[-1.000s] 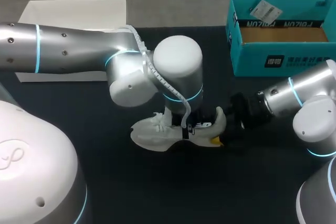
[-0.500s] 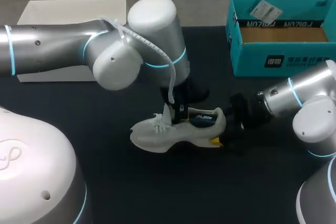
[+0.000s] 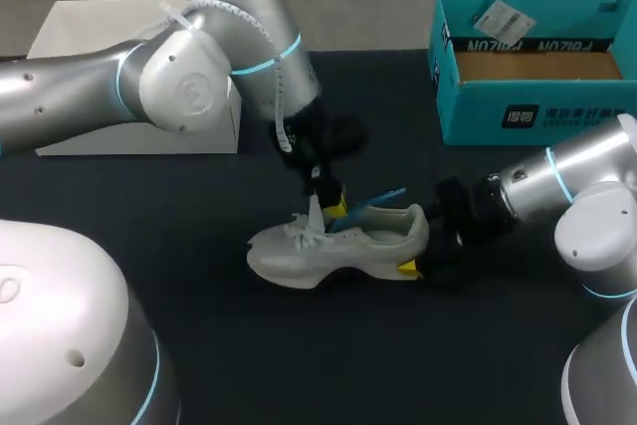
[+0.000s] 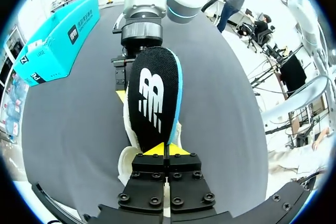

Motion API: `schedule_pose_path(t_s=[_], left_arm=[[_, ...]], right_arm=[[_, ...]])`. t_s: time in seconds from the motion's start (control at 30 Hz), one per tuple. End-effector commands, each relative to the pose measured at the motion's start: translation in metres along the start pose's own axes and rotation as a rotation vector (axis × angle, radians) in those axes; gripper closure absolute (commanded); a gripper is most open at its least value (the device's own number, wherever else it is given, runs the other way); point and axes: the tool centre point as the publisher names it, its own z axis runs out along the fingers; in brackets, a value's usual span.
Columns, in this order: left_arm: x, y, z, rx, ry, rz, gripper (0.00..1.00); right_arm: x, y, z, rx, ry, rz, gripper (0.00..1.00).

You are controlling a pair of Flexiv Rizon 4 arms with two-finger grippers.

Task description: Take the shoe out of the shoebox, open the shoe tongue, remove and reinsert the insole, then place the shoe into the shoebox

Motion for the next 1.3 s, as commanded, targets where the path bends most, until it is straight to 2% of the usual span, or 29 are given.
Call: schedule_pose_path(t_s=[0.03, 0.23, 0.37, 0.4, 0.43, 0.47, 0.5, 0.53, 0.6, 0.67, 0.77, 0.83, 0.93, 1.13, 1.3], left_arm=[[-0.003, -0.007, 0.002, 0.046, 0.063, 0.017, 1.00], [-0.001, -0.020, 0.013, 0.051, 0.069, 0.017, 1.00], [0.000, -0.022, 0.020, 0.055, 0.042, 0.007, 1.00], [0.001, -0.022, 0.020, 0.057, 0.025, -0.002, 0.97], [0.001, -0.021, 0.021, 0.061, 0.004, -0.007, 0.78], [0.002, -0.021, 0.021, 0.071, -0.006, -0.008, 0.75], [0.002, -0.020, 0.020, 0.080, -0.028, -0.012, 0.82], [0.003, -0.020, 0.020, 0.086, -0.048, -0.018, 0.84], [0.003, -0.020, 0.021, 0.090, -0.061, -0.024, 0.79], [0.001, -0.020, 0.024, 0.088, -0.083, -0.032, 0.69], [0.001, -0.020, 0.027, 0.085, -0.104, -0.043, 0.67], [0.002, -0.021, 0.027, 0.114, -0.127, -0.049, 0.67], [0.005, -0.022, 0.029, 0.134, -0.171, -0.043, 0.58], [0.007, -0.030, 0.033, 0.147, -0.194, -0.027, 0.62], [0.007, -0.032, 0.037, 0.154, -0.231, -0.013, 0.56]], right_arm=[[0.002, -0.003, 0.005, 0.002, -0.003, 0.000, 1.00], [0.002, -0.003, 0.005, 0.002, -0.003, 0.000, 1.00], [0.002, -0.003, 0.005, 0.002, -0.003, 0.000, 1.00], [0.002, -0.003, 0.005, 0.002, -0.003, 0.000, 1.00], [0.002, -0.003, 0.005, 0.002, -0.003, 0.000, 1.00], [0.002, -0.003, 0.005, 0.002, -0.003, 0.000, 1.00], [0.002, -0.003, 0.005, 0.002, -0.003, 0.000, 1.00], [0.002, -0.003, 0.005, 0.002, -0.003, 0.000, 1.00], [0.002, -0.003, 0.005, 0.002, -0.003, 0.000, 1.00], [0.002, -0.003, 0.005, 0.002, -0.003, 0.000, 1.00], [0.002, -0.003, 0.005, 0.002, -0.003, 0.000, 1.00], [0.002, -0.003, 0.005, 0.002, -0.003, 0.000, 1.00], [0.002, -0.003, 0.005, 0.002, -0.003, 0.000, 1.00], [0.002, -0.003, 0.005, 0.002, -0.003, 0.000, 1.00], [0.002, -0.003, 0.005, 0.002, -0.003, 0.000, 1.00]])
